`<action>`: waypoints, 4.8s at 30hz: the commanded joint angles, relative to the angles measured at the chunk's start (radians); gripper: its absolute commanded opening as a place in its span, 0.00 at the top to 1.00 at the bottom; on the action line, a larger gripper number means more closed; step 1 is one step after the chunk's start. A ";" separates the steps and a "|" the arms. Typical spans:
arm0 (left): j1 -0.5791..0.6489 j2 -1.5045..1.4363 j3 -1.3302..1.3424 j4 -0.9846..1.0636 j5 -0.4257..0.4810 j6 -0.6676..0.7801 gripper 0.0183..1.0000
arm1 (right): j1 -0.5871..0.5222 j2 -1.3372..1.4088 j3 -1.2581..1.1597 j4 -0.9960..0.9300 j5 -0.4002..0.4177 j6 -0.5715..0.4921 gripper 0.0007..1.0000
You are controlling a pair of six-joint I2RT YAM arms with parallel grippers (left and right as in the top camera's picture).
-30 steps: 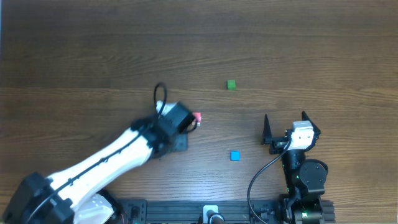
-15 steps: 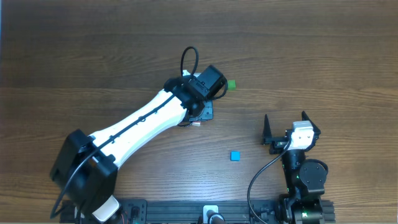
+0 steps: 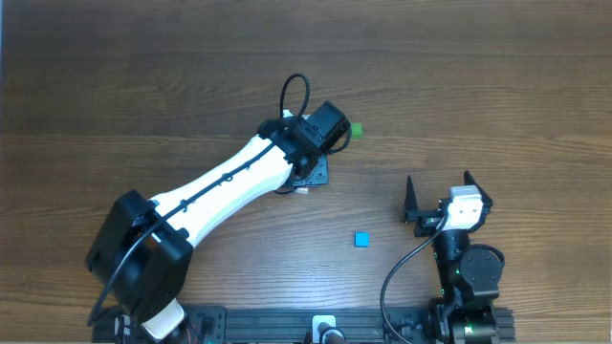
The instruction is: Stack Cubes
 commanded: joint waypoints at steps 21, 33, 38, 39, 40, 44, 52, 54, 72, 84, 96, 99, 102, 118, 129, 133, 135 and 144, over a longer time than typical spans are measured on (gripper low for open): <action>0.006 0.047 0.023 0.002 0.007 0.014 0.96 | -0.007 -0.007 -0.006 0.002 -0.012 -0.001 0.01; 0.006 0.058 0.023 0.002 0.007 0.014 0.94 | -0.007 -0.007 -0.006 0.002 -0.012 -0.001 0.01; 0.006 0.058 0.023 0.002 0.006 0.014 0.93 | -0.007 -0.007 -0.006 0.002 -0.012 -0.001 0.01; 0.006 0.058 0.023 0.002 0.006 0.014 0.93 | -0.007 -0.007 -0.006 0.002 -0.012 -0.001 0.01; 0.006 0.058 0.023 0.002 0.006 0.014 0.92 | -0.007 -0.007 -0.006 0.002 -0.012 -0.001 0.01; 0.006 0.058 0.023 0.005 0.005 0.015 0.92 | -0.007 -0.007 -0.007 0.002 -0.012 -0.001 0.01; 0.006 0.058 0.023 0.021 0.000 0.015 0.92 | -0.007 -0.007 -0.006 0.002 -0.012 -0.001 0.01; 0.006 0.058 0.023 0.021 -0.002 0.015 0.91 | -0.007 -0.007 -0.006 0.002 -0.012 -0.001 0.01; 0.005 0.058 0.022 0.006 -0.006 0.015 0.70 | -0.007 -0.007 -0.006 0.002 -0.012 -0.001 0.01; 0.005 0.058 0.022 0.006 -0.008 0.015 0.49 | -0.007 -0.007 -0.006 0.002 -0.012 -0.001 0.01; 0.006 -0.099 0.022 0.041 -0.124 0.014 0.00 | -0.007 -0.007 -0.006 0.002 -0.012 -0.001 0.01; 0.018 -0.187 0.022 0.040 -0.194 0.015 0.00 | -0.007 -0.007 -0.006 0.002 -0.012 -0.001 0.01; 0.056 -0.301 0.014 0.041 -0.245 0.016 0.00 | -0.007 -0.007 -0.006 0.002 -0.012 -0.001 0.01; 0.638 -0.988 -0.458 0.459 0.004 0.468 0.00 | -0.007 -0.007 -0.006 0.002 -0.012 -0.001 0.01; 0.741 -1.506 -1.032 0.873 0.138 0.642 0.00 | -0.007 -0.007 -0.006 0.002 -0.012 -0.001 0.01; 0.750 -1.648 -1.149 0.906 0.168 0.650 0.01 | -0.007 -0.007 -0.006 0.002 -0.012 -0.001 0.01; 0.750 -1.697 -1.181 0.914 0.221 0.705 0.01 | -0.007 -0.007 -0.006 0.002 -0.012 -0.001 0.01; 0.750 -1.780 -1.217 0.902 0.256 0.745 0.01 | -0.007 -0.007 -0.006 0.002 -0.012 -0.001 0.01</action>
